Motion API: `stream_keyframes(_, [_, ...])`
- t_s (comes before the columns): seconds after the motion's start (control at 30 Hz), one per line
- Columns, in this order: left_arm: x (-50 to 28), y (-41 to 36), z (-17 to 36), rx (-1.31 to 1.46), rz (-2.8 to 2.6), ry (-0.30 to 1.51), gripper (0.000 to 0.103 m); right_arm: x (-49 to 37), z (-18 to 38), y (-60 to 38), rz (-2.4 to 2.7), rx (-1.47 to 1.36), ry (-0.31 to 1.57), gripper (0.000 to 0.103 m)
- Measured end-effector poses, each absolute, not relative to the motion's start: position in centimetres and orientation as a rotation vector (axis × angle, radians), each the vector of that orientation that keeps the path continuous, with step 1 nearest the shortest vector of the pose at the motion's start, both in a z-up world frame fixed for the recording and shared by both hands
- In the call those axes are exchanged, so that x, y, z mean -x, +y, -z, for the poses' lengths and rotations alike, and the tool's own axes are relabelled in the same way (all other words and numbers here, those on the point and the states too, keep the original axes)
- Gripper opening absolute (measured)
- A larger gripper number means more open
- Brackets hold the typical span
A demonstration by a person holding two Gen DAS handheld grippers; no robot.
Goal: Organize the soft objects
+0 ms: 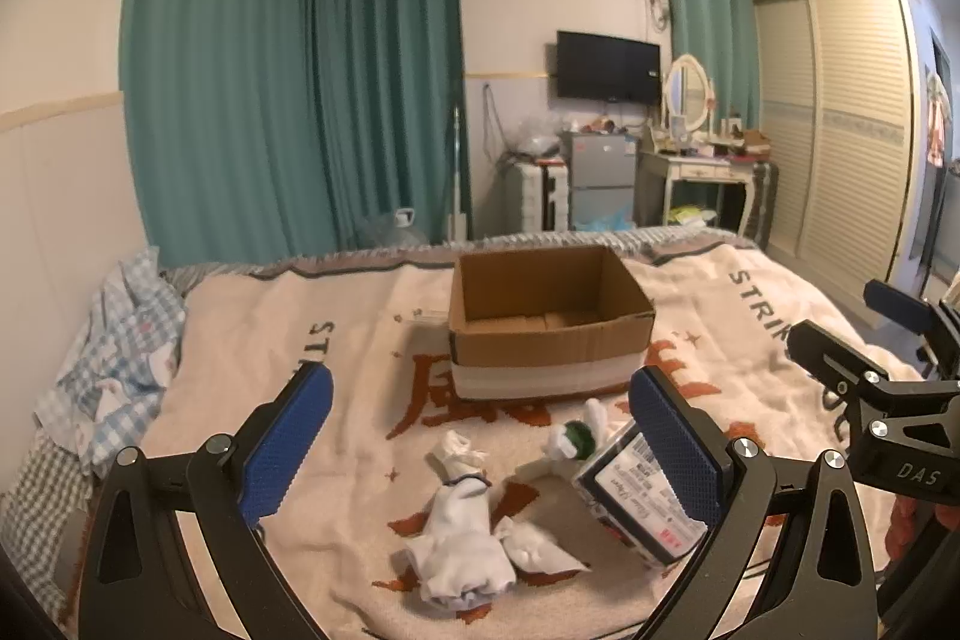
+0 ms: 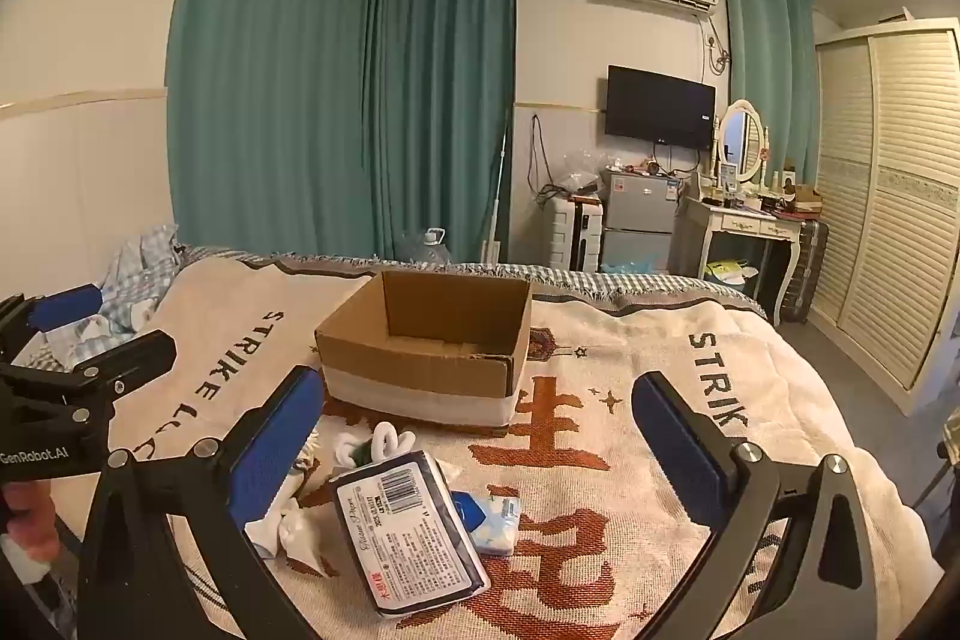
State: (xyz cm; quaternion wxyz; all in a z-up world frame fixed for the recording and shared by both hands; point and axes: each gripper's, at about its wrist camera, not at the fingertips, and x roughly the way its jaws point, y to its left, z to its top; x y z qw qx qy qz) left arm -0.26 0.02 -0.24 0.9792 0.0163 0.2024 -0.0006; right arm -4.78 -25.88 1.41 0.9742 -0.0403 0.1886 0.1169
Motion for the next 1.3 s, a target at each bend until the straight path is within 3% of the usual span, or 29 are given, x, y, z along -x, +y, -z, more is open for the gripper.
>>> stream_keyframes(1.3, [0.04,0.39,0.06,-0.038,-0.001,0.418,0.102,4.51,-1.2,-25.75,-0.232,0.084,0.383,0.103])
